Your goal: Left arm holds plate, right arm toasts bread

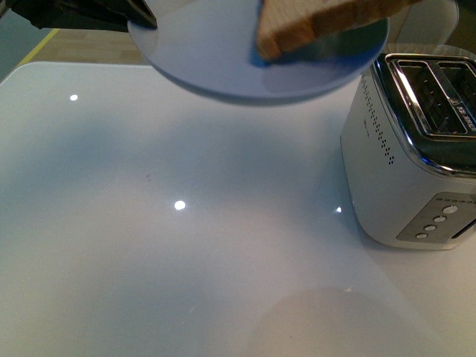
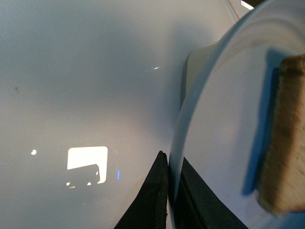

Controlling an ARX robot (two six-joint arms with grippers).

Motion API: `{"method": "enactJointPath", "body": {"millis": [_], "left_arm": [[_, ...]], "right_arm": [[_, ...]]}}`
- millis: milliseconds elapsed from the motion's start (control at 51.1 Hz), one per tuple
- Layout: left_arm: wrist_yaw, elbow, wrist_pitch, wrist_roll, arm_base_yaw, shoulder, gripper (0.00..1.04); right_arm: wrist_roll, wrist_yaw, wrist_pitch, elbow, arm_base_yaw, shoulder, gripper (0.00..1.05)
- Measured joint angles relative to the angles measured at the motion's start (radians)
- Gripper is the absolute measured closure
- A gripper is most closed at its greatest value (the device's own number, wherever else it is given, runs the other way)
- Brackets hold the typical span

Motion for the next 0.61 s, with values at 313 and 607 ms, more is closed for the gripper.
{"method": "enactJointPath", "body": {"millis": [313, 607], "left_arm": [[0.000, 0.000, 0.005, -0.002, -0.001, 0.000, 1.02], [0.000, -0.013, 0.005, -0.002, 0.006, -0.011, 1.02]], "right_arm": [[-0.021, 0.019, -0.044, 0.081, -0.074, -0.129, 1.01], [-0.499, 0.404, -0.112, 0.096, -0.111, -0.119, 1.02]]}}
